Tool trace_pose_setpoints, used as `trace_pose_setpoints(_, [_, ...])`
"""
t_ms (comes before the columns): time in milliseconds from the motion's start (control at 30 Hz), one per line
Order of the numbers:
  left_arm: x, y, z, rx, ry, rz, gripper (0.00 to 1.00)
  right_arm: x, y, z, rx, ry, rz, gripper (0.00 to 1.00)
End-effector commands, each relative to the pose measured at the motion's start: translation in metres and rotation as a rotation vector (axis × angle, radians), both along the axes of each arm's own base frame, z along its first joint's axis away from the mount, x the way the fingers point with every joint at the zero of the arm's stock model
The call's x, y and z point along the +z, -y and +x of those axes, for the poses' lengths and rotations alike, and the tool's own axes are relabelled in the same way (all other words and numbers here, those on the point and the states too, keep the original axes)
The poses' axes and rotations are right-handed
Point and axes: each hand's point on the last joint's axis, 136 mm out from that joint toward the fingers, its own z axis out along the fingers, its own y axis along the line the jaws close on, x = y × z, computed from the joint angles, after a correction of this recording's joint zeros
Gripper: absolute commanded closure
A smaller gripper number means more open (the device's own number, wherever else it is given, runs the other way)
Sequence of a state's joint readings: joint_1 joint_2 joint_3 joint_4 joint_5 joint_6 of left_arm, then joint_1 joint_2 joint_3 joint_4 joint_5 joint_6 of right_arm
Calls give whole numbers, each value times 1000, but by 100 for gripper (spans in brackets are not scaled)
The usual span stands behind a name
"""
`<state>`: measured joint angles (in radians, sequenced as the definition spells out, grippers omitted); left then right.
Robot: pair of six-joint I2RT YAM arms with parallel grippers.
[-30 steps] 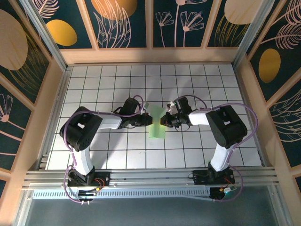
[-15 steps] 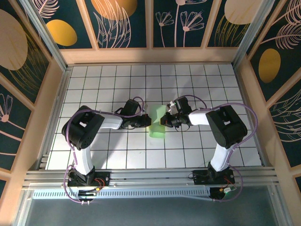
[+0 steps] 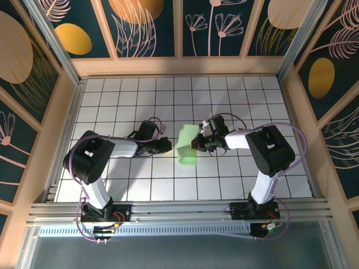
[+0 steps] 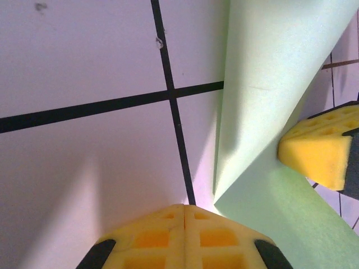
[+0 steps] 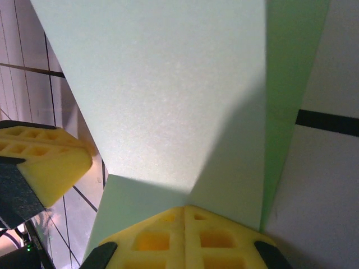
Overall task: Fold a paper plane with a square sheet of paper (fold left side to right side)
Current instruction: First fold the square sheet of paper in half at the center of the table, then hold the square sheet of paper at the center of the table.
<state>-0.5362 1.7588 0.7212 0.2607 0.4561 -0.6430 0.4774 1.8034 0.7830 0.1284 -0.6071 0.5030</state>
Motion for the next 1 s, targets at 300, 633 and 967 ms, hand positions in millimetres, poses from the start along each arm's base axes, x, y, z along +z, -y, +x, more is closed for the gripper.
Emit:
trace_pose_setpoints(300, [27, 50, -2, -145, 79, -113, 100, -60, 38, -32, -36, -145, -211, 100])
trace_pose_setpoints(633, [-3, 47, 3, -134, 46, -2, 100, -60, 37, -32, -35, -147, -212, 100])
trace_pose_setpoints(967, [-23, 38, -8, -146, 2, 62, 100, -49, 30, -25, -26, -128, -178, 100])
